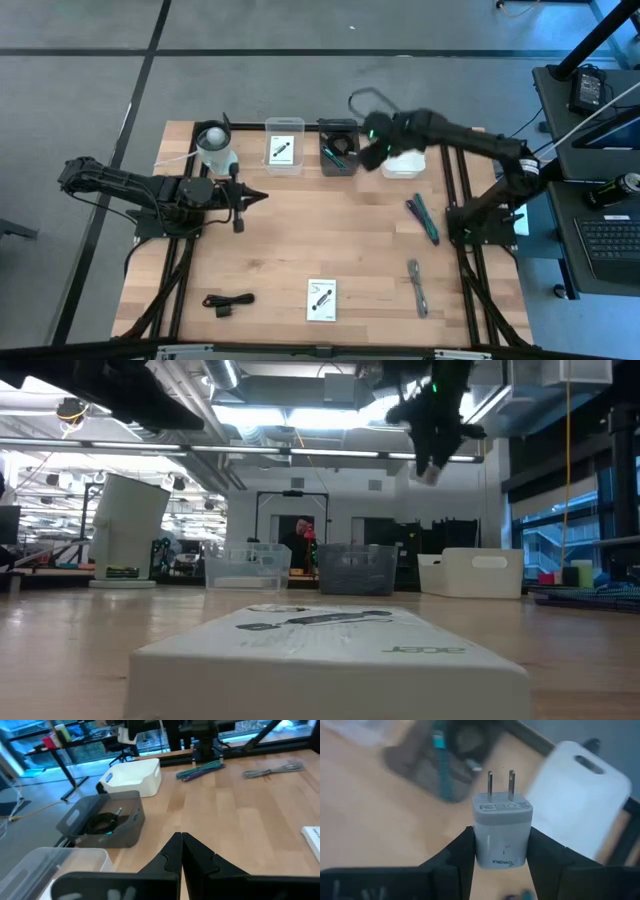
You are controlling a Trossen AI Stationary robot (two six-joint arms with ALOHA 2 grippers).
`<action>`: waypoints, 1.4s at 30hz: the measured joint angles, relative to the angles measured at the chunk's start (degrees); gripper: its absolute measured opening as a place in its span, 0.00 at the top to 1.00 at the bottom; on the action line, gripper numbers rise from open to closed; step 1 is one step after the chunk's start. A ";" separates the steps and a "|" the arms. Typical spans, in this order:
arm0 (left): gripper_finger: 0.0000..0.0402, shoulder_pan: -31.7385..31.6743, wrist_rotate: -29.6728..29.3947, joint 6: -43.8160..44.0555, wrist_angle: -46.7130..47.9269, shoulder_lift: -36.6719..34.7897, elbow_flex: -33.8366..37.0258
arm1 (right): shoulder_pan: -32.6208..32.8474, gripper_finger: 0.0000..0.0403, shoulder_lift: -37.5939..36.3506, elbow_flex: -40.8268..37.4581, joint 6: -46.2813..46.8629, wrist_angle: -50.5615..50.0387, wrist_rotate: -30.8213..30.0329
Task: Pick and place items into bin
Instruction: Put the white charger adapter into the white bin
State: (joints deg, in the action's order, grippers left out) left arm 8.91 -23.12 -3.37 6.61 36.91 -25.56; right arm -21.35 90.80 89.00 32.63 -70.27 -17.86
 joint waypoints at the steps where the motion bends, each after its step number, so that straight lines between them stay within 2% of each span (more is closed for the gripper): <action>1: 1.00 0.00 -0.57 0.56 -0.01 0.00 0.00 | -2.97 0.65 0.00 -0.54 -2.46 0.08 0.94; 5: 1.00 0.00 -1.43 3.14 -0.60 0.00 0.00 | -13.87 0.65 0.00 -4.38 -11.19 0.31 4.38; 8: 1.00 0.00 -2.28 3.54 -0.50 0.00 0.00 | -20.54 0.65 0.00 -10.01 -16.40 3.46 8.18; 13: 1.00 0.00 -6.58 3.66 -0.50 0.00 0.00 | -26.18 0.65 0.05 -20.81 -22.44 14.97 12.71; 18: 1.00 0.00 -7.95 5.64 -0.50 0.00 0.00 | -27.99 0.65 1.81 -26.18 -24.68 22.99 16.50; 27: 1.00 0.00 -7.95 8.89 -0.46 0.00 0.00 | -27.99 0.64 10.17 -25.30 -28.88 25.21 16.50; 36: 1.00 0.00 -8.43 10.72 -0.46 0.00 0.00 | -27.99 0.53 10.67 -25.29 -31.64 25.82 16.04; 42: 1.00 -0.02 -9.30 10.74 -0.46 0.00 0.00 | -28.04 0.51 10.67 -25.28 -33.22 25.62 15.99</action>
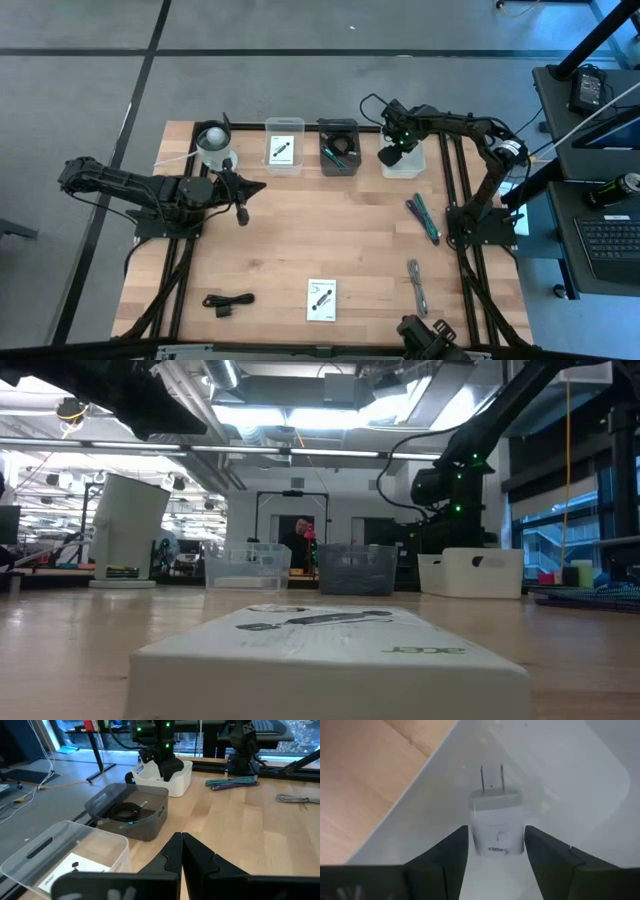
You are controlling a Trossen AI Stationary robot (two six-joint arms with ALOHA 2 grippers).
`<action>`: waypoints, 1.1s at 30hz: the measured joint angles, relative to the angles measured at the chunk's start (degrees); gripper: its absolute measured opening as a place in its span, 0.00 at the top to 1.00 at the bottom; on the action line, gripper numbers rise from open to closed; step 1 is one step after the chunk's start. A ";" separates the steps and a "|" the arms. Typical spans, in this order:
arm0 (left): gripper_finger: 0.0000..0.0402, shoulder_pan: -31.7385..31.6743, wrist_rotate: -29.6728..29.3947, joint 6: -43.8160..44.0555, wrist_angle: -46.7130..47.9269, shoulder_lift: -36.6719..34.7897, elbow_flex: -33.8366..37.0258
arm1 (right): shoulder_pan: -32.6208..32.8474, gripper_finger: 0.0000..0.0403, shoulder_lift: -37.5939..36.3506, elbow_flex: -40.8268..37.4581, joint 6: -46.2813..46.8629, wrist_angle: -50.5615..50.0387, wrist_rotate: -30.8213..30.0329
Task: Pick and place items into bin
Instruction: Put the white charger adapter into the white bin, then put the blue charger cable into the black bin
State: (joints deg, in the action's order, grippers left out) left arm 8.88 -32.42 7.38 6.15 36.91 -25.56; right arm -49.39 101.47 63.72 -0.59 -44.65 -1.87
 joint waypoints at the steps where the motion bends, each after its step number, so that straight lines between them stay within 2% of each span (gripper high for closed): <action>1: 1.00 0.00 0.00 0.00 0.00 0.00 0.00 | 0.00 0.51 -0.02 0.00 -0.06 -0.17 0.00; 7: 1.00 0.00 0.00 0.44 0.02 0.00 0.00 | -0.33 0.51 -2.42 0.00 0.03 -0.64 -0.23; 15: 1.00 0.00 0.02 0.43 0.02 0.00 0.00 | -1.88 0.54 -11.75 0.00 1.00 -1.23 -2.15; 25: 1.00 0.00 0.07 1.09 0.02 0.00 0.00 | -0.36 0.62 -23.98 0.02 11.71 -7.29 -2.01; 29: 1.00 0.00 0.35 1.92 0.02 0.00 0.00 | 2.62 0.67 -28.70 0.02 16.30 -9.26 -1.96; 33: 1.00 0.00 3.08 1.95 0.02 0.00 0.00 | 6.94 0.76 -33.28 0.04 22.70 -12.66 -1.97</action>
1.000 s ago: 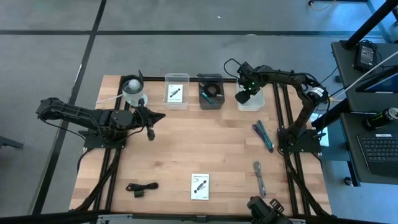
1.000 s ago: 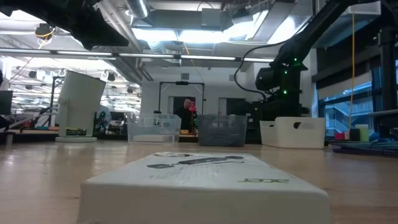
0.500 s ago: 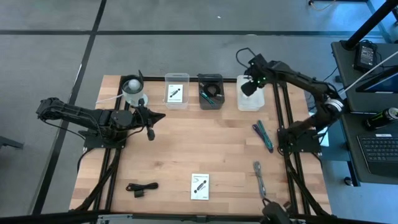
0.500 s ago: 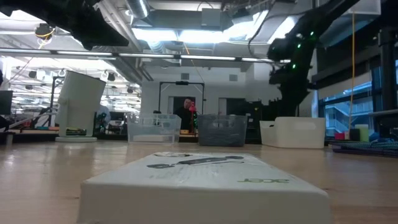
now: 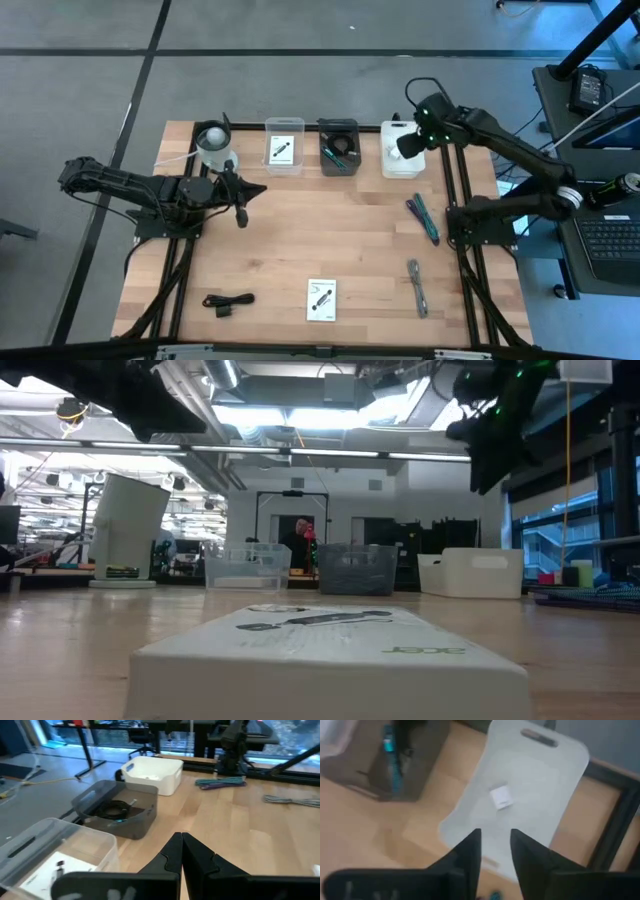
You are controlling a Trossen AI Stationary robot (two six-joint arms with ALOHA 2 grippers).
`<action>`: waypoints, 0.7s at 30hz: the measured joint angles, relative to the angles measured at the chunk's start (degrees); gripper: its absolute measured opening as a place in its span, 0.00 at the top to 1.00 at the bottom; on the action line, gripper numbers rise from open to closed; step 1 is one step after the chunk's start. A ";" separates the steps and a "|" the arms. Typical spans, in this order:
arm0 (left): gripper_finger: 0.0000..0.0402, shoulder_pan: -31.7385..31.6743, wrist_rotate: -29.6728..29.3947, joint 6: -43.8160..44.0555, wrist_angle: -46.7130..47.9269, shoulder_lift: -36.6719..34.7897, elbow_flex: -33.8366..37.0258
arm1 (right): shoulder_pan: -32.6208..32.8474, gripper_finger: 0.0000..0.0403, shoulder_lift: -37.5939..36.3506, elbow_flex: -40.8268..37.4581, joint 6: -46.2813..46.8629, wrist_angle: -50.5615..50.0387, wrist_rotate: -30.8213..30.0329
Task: Pick and place items into bin
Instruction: Put the blue charger cable into the black bin
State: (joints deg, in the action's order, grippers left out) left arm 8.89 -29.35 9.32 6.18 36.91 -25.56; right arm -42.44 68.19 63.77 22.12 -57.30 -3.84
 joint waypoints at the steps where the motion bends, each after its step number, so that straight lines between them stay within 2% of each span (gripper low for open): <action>1: 1.00 0.01 0.99 0.00 0.01 0.00 0.00 | 1.36 0.78 -0.95 -0.01 1.74 -0.93 -0.12; 8: 1.00 0.02 5.63 0.00 0.02 0.00 0.00 | 15.10 0.98 -3.27 0.00 13.67 -3.36 -1.05; 15: 1.00 0.02 10.09 0.00 0.02 0.00 0.00 | 30.10 0.98 -2.59 -0.02 26.58 -3.91 -8.56; 21: 1.00 0.02 11.50 -0.23 0.03 -0.01 0.00 | 37.37 0.99 -2.58 -0.36 33.26 -6.12 -11.88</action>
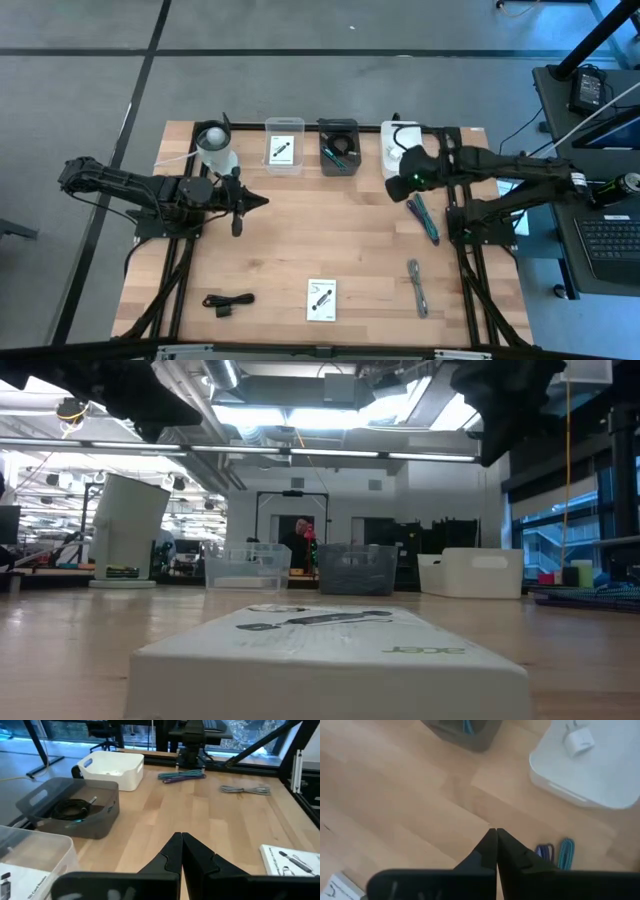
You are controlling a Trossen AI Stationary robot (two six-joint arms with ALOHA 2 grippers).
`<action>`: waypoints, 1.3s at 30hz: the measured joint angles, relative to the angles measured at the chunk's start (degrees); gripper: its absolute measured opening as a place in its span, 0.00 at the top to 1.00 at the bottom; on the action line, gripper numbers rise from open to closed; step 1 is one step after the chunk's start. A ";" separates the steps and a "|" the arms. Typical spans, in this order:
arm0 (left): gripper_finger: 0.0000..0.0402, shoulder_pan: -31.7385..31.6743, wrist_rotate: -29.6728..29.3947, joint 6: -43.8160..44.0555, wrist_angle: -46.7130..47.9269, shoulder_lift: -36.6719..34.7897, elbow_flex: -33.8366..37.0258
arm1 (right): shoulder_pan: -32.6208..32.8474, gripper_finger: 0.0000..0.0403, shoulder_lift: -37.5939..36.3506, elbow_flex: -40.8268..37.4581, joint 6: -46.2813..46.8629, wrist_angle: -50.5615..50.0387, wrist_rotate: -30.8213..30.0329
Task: Pick and place items into bin
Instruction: Put the blue charger cable into the black bin
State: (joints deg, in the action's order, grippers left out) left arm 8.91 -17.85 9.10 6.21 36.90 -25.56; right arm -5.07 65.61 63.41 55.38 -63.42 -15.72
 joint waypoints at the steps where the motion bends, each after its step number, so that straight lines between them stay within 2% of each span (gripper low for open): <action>1: 1.00 0.00 -0.03 -0.44 -0.01 0.01 0.00 | 0.68 0.99 -0.03 -0.63 1.10 -0.34 -0.27; 7: 1.00 0.00 -0.17 -3.29 -0.01 0.00 0.00 | 3.08 0.98 -0.01 -9.80 5.94 -1.02 -0.20; 11: 1.00 0.00 -0.20 -3.40 -0.01 0.01 0.00 | 2.05 0.96 0.01 -17.16 8.87 -0.95 5.75; 19: 1.00 0.00 -0.37 -6.21 -0.01 0.01 0.00 | -0.06 0.74 0.01 -27.44 8.61 0.05 8.80; 24: 1.00 0.00 -0.68 -6.88 0.01 0.01 0.00 | -1.04 0.59 0.01 -31.67 4.88 5.94 8.95; 29: 1.00 0.00 -0.71 -6.89 -0.01 0.01 0.00 | -2.99 0.51 0.01 -35.67 4.71 9.19 9.31; 32: 1.00 0.00 -0.74 -6.88 -0.01 0.01 0.00 | -3.61 0.51 -0.05 -36.91 4.79 10.69 9.99; 34: 1.00 0.00 -0.74 -6.88 -0.01 0.01 0.00 | -3.82 0.55 -0.05 -36.97 4.24 11.00 10.19; 39: 1.00 0.00 -1.45 -6.90 0.01 0.01 0.00 | -3.83 0.78 -0.03 -37.00 2.77 11.27 11.15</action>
State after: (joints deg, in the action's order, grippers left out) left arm 8.91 -19.29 2.20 6.22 36.91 -25.56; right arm -8.91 65.58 26.41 58.15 -52.15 -4.57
